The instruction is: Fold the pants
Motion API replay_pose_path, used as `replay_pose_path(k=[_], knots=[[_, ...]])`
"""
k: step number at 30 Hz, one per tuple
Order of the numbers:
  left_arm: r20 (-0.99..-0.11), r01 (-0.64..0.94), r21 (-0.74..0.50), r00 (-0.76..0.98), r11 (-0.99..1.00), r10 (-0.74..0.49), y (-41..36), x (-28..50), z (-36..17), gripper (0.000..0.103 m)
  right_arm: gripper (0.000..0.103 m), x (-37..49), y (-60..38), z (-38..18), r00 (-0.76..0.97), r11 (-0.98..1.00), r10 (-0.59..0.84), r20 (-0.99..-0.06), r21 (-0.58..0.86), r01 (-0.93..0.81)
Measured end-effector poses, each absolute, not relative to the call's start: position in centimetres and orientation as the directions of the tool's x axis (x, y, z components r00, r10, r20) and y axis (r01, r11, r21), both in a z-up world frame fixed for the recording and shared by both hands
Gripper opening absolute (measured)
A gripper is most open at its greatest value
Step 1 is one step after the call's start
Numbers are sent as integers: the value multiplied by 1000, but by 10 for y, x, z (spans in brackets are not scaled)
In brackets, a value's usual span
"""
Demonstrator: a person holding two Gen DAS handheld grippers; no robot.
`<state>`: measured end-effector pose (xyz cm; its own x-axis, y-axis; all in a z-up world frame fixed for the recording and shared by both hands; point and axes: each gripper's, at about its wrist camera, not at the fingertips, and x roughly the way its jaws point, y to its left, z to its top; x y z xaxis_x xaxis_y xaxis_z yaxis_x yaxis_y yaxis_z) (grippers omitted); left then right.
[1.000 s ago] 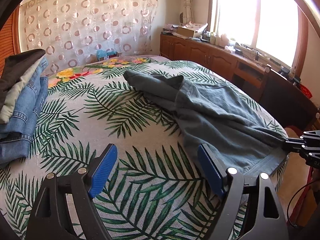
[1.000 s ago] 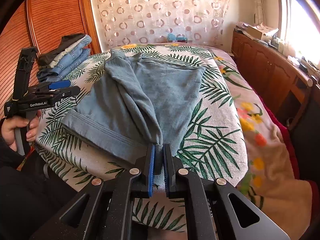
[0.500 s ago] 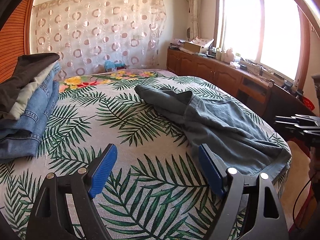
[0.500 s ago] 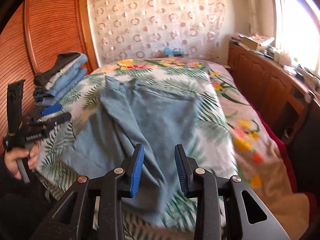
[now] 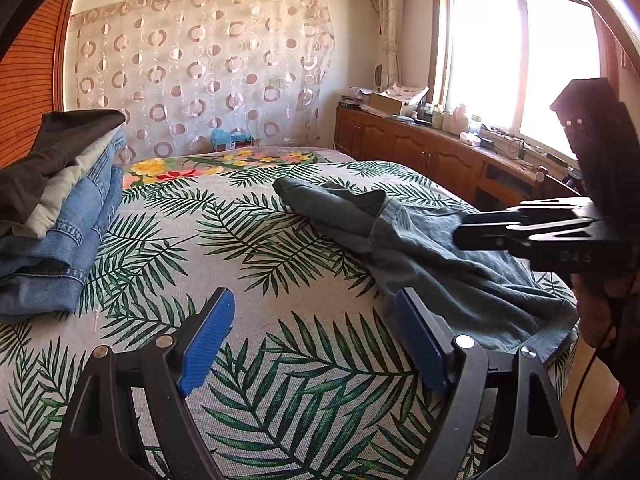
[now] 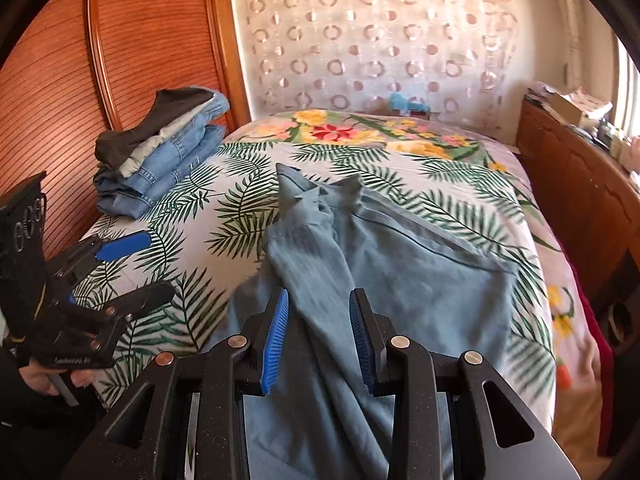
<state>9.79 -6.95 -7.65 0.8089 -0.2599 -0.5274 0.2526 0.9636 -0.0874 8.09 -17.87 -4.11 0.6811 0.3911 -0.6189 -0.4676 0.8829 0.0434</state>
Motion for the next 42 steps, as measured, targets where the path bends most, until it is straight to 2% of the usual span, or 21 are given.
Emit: replay_pose_path(k=[16, 17, 18, 20, 22, 26, 30, 42], knots=[[-523, 238, -87, 815, 967, -248, -68, 99, -78, 83, 32, 134, -142, -51, 606, 849, 362, -708, -18, -528], [-523, 238, -88, 815, 967, -248, -68, 99, -78, 83, 18, 135, -138, -51, 607, 847, 359, -709, -25, -530], [-523, 238, -88, 815, 967, -248, -68, 99, -78, 83, 12, 135, -134, -51, 604, 843, 360, -711, -29, -536], [-524, 237, -88, 815, 967, -248, -68, 99, -78, 83, 6, 134, -135, -47, 615, 842, 362, -701, -38, -539], [-527, 238, -89, 813, 967, -248, -69, 99, -79, 83, 3, 131, -140, -39, 623, 838, 393, -676, -15, -545], [-529, 238, -89, 812, 967, -248, -69, 100, -80, 83, 3, 122, -161, -18, 651, 839, 450, -611, 41, -542], [-532, 238, -86, 810, 967, -247, -69, 101, -81, 83, 3, 114, -179, 0, 697, 856, 430, -573, 14, -517], [-535, 240, -83, 808, 967, -246, -69, 101, -83, 83, 3, 128, -225, 5, 772, 931, 270, -575, -46, -361]])
